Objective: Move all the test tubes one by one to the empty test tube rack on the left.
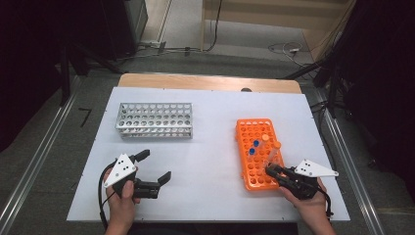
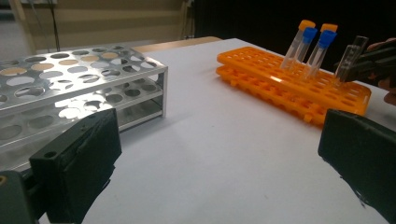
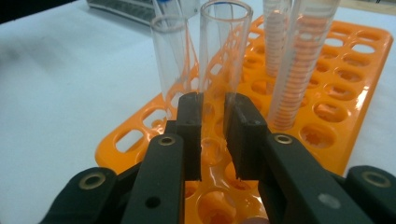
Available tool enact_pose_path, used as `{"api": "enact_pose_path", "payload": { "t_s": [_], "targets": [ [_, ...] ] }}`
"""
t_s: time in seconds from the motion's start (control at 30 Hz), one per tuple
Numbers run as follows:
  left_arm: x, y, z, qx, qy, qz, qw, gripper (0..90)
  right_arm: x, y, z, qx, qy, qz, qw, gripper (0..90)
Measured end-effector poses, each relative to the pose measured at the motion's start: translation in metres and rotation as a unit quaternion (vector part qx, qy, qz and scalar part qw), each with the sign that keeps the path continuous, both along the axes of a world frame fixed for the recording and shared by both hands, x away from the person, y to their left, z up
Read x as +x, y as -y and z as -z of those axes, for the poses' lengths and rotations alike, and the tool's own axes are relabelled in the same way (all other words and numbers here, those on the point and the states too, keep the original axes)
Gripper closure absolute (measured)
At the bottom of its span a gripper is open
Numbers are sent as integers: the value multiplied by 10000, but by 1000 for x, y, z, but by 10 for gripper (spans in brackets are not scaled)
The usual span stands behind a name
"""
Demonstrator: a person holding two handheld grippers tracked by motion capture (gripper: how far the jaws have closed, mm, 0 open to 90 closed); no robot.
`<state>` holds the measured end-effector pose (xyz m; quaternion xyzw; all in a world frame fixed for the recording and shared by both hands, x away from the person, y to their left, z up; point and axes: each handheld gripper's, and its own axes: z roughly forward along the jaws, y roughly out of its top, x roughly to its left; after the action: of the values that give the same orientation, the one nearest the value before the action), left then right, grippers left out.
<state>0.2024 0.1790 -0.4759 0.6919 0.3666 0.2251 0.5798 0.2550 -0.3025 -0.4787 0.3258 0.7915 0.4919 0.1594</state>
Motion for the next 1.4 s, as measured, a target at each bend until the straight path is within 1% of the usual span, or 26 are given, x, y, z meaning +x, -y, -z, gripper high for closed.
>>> {"api": "enact_pose_path", "payload": {
  "t_s": [0.13, 0.27, 0.4, 0.57, 0.67, 0.83, 0.9, 1.0, 1.03, 1.1, 1.2, 1.23, 1.3, 1.4],
  "targets": [
    [-1, 3, 0, 30, -10, 36, 10000, 0, -3, 3, -8, 79, 32, 21, 10000, 737],
    [-2, 4, -2, 21, -2, 45, 10000, 0, -5, 9, -18, 111, 109, 70, 9999, 738],
    [-3, 5, -2, 24, 1, 54, 10000, 0, -9, 13, -26, 164, 123, 121, 9997, 738],
    [-3, 8, -4, 12, 8, 83, 10000, 0, -15, 16, -32, 186, 80, 56, 9998, 739],
    [-4, 11, -5, -8, -19, 90, 10000, 0, -20, 15, -35, 180, 45, -55, 9998, 739],
    [-3, 17, -9, -39, -78, 174, 9998, 0, -27, 3, -39, 127, -3, -333, 9994, 739],
    [-2, 21, -10, -47, -127, 142, 9998, 26, -30, -5, -39, 132, -12, -455, 9989, 739],
    [-2, 27, -12, -63, -167, 256, 9995, 42, -33, -18, -39, 137, -18, -648, 9978, 739],
    [-2, 29, -12, -30, -161, 248, 9996, 46, -33, -23, -39, 123, -4, -722, 9973, 739],
    [-3, 34, -14, 58, -163, 208, 9996, 88, -34, -32, -37, 111, -10, -835, 9964, 739],
    [-4, 41, -15, 76, -211, 225, 9995, 139, -35, -45, -34, 79, -24, -975, 9952, 739],
    [-4, 44, -15, 73, -216, 256, 9994, 163, -35, -49, -33, 58, -39, -998, 9950, 739],
    [-5, 50, -16, 150, -217, 271, 9993, 209, -34, -55, -31, 15, -49, -1069, 9943, 739],
    [-5, 58, -17, 184, -273, 367, 9988, 266, -33, -65, -28, -20, -71, -1120, 9937, 739]
  ]
}}
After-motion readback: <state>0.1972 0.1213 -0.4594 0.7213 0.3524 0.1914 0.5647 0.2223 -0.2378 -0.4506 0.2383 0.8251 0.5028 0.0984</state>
